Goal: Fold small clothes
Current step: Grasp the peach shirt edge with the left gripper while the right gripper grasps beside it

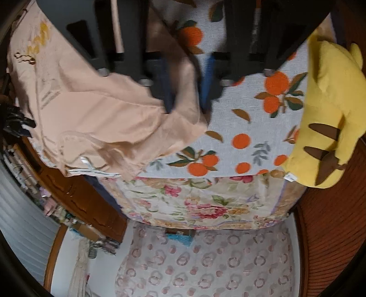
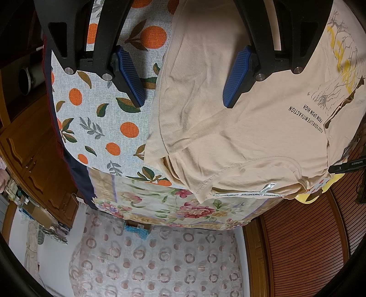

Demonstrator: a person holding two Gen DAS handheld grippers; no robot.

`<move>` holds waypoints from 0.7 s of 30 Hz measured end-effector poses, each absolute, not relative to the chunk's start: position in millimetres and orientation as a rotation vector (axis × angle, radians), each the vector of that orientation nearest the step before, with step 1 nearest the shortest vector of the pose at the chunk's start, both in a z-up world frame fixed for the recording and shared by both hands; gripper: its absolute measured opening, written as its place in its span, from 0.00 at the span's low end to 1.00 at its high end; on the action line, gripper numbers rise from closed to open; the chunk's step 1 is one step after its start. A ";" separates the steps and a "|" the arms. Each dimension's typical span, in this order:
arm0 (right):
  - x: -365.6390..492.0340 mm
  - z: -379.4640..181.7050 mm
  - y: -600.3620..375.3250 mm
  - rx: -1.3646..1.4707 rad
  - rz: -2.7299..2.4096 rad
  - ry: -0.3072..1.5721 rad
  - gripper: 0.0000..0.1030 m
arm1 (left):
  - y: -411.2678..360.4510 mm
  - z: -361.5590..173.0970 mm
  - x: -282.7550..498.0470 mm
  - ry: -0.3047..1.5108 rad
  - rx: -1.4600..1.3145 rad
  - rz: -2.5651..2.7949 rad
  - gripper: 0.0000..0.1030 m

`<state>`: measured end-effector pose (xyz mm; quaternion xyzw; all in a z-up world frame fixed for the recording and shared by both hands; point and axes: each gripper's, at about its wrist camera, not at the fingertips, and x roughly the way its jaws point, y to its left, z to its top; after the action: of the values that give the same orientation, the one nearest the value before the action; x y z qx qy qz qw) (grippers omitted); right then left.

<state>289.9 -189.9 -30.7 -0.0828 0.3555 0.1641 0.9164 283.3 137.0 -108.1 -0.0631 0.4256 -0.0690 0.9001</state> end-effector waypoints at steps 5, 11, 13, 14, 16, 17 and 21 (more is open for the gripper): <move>289.9 -30.9 -190.0 -0.171 0.339 0.731 0.71 | 130.1 -101.0 279.3 0.846 -0.105 -0.139 0.06; 289.9 -30.9 -189.9 -0.171 0.337 0.728 0.71 | 125.8 -82.7 271.4 0.776 -0.111 -0.149 0.05; 290.0 -30.9 -189.9 -0.171 0.337 0.728 0.71 | 123.5 -78.5 269.0 0.761 -0.114 -0.158 0.05; 289.9 -30.9 -189.9 -0.171 0.337 0.728 0.71 | 122.3 -76.6 267.9 0.755 -0.116 -0.163 0.05; 289.9 -31.0 -189.8 -0.171 0.336 0.727 0.71 | 120.0 -73.4 264.8 0.740 -0.123 -0.175 0.05; 289.9 -30.9 -189.8 -0.172 0.336 0.727 0.71 | 118.6 -71.7 262.7 0.729 -0.128 -0.185 0.05; 290.4 -31.0 -190.6 -0.168 0.336 0.726 0.71 | 113.6 -67.3 254.6 0.702 -0.139 -0.212 0.05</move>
<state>290.4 -190.6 -31.0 -0.0818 0.3532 0.1633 0.9175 254.6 113.6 -67.3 -0.0677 0.3430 -0.1035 0.9311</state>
